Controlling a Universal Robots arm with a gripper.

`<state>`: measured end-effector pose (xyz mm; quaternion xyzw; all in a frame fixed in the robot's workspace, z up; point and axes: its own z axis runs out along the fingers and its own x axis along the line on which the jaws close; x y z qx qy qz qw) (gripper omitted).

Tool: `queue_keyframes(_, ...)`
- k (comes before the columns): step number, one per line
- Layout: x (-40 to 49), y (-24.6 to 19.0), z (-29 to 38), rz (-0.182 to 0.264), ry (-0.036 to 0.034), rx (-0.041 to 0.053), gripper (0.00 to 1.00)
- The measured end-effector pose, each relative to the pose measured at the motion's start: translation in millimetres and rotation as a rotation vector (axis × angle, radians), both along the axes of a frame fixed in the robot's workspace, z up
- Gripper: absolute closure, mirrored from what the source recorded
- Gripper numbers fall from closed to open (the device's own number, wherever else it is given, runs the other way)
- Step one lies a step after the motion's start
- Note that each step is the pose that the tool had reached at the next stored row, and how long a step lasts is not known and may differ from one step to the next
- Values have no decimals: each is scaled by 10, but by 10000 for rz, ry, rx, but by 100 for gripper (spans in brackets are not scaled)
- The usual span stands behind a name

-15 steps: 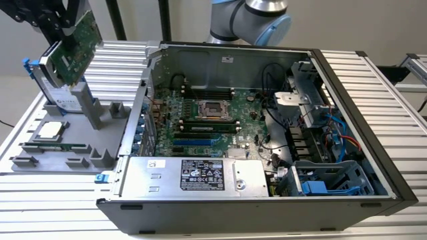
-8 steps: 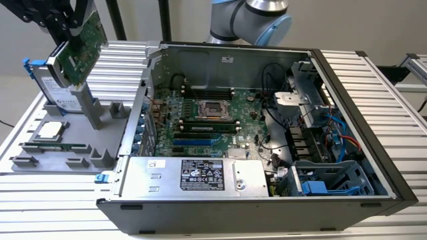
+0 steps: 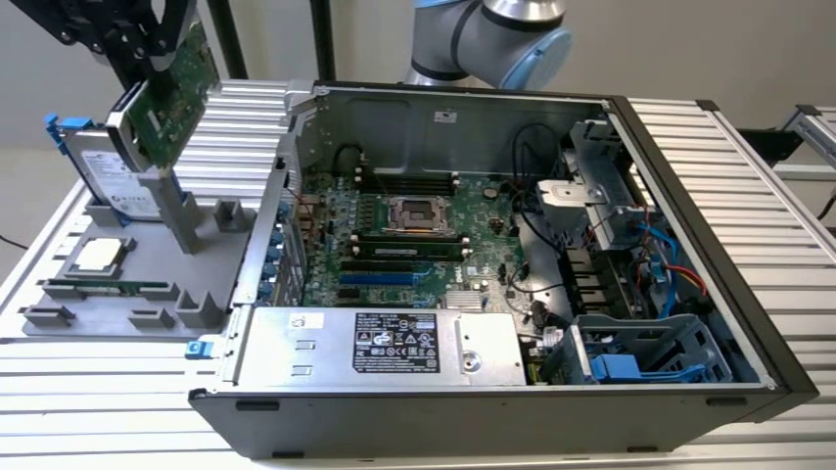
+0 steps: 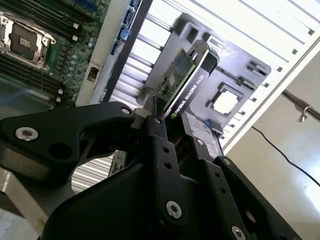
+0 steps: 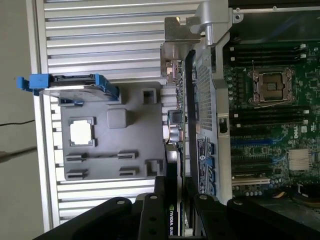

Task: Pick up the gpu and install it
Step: 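Pick up the gpu and move the gpu toward the slot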

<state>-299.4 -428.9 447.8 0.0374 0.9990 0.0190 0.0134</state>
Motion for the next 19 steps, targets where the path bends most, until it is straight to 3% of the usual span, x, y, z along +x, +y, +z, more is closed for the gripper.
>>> queue_keyframes(19,224,0,0,0,1,0,100)
